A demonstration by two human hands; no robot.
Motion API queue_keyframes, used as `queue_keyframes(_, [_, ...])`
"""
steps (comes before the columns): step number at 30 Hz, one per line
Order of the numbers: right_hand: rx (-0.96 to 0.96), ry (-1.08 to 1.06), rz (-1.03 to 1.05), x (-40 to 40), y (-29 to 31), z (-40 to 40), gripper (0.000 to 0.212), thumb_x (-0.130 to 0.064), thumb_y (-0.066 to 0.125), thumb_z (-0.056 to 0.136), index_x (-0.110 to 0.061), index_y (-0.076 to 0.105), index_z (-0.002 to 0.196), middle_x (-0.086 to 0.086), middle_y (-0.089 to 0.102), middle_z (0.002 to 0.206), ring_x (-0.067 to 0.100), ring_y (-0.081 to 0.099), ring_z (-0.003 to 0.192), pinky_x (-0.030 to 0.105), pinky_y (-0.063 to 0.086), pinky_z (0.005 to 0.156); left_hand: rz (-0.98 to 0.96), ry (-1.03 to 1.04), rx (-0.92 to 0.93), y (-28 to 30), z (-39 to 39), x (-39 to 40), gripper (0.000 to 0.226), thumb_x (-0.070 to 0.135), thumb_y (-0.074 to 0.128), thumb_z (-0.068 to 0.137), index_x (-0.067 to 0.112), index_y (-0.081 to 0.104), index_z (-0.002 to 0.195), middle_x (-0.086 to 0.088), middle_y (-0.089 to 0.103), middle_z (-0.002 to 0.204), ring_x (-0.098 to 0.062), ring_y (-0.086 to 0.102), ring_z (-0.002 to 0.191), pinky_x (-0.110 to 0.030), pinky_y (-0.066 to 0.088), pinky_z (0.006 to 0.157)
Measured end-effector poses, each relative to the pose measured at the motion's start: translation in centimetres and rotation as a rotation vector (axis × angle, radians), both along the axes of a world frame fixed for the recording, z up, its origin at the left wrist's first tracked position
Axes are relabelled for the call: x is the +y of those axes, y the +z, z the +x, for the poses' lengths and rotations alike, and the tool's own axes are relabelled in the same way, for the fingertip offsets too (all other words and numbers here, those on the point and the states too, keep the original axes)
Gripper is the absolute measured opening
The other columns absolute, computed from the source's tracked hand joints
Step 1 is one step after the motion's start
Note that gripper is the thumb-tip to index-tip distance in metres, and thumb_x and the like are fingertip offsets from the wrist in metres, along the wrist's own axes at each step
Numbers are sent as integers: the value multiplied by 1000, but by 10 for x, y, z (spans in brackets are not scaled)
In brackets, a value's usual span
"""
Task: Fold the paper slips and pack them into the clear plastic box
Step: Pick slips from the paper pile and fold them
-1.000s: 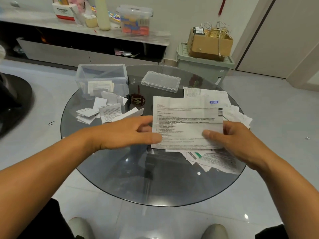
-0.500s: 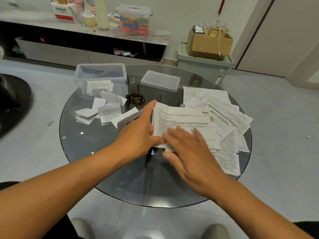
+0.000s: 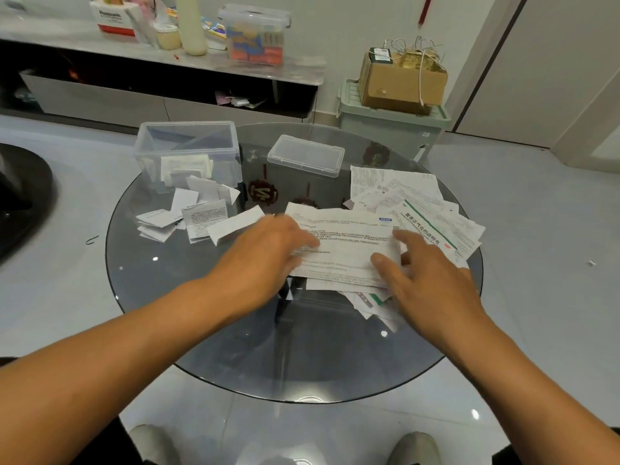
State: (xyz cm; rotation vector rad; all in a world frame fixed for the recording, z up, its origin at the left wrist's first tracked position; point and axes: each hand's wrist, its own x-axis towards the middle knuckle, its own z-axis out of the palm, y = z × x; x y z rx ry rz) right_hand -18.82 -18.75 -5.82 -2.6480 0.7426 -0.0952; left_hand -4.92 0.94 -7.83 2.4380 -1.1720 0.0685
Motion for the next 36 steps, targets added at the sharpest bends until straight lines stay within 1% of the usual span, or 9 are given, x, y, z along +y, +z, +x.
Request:
queue_keyframes(4, [-207,-79,316,-2,8,6,59,-49,61,97,-44,33,148,-8,69,112,18,69,99,50,57,91,62,-184,98,-2,-6,-2,30,34,57,101,33,66,130,11,59,121,-12,49,113,-29,44,95])
queue_keyframes(7, [-337,-88,413,1,9,8,63,-31,70,96,-43,36,148,-9,69,89,8,73,80,38,62,77,125,-176,86,-1,-12,-3,62,73,55,87,40,55,139,18,54,130,-7,45,119,-33,42,101])
queue_keyframes(10, [-416,-74,440,7,10,9,59,-33,68,97,-43,39,148,-8,68,89,6,72,81,31,62,72,146,-111,39,-1,-19,-5,84,89,49,74,41,46,142,18,52,133,-7,43,121,-34,40,102])
queue_keyframes(15, [-335,-45,186,14,8,11,51,-43,62,98,-42,41,145,-30,53,92,12,63,92,52,52,98,54,-33,54,-4,-23,-11,67,82,48,81,38,56,131,17,56,120,-8,46,113,-34,39,98])
queue_keyframes(22, [-239,-16,-89,9,12,13,49,-26,49,103,-39,37,149,-9,68,92,20,60,89,41,34,100,39,-69,41,-9,-18,-12,58,70,59,85,36,57,132,14,56,122,-10,45,114,-32,37,97])
queue_keyframes(26, [-282,0,191,12,11,13,53,-22,48,101,-45,37,148,-6,70,79,11,62,71,37,54,74,22,-97,-37,-9,-15,-12,68,73,62,81,33,58,135,13,58,126,-12,45,116,-29,34,95])
queue_keyframes(29, [-350,21,476,16,16,10,57,-16,50,102,-46,35,148,4,70,68,12,66,59,24,51,54,-3,-131,-113,-9,-18,-11,60,70,63,80,30,65,126,11,66,112,-14,55,103,-30,40,85])
queue_keyframes(32, [-407,121,652,24,22,4,60,-16,53,104,-48,29,150,3,74,77,9,72,69,12,52,62,-76,-101,-90,-9,-21,-10,19,50,67,90,32,67,97,13,64,87,-15,57,84,-30,42,66])
queue_keyframes(36, [-374,153,476,11,18,7,71,-15,57,100,-53,25,150,-16,65,108,7,64,94,15,53,72,-88,-69,164,-3,-15,0,13,38,67,93,26,65,88,10,64,79,-9,59,77,-39,51,69])
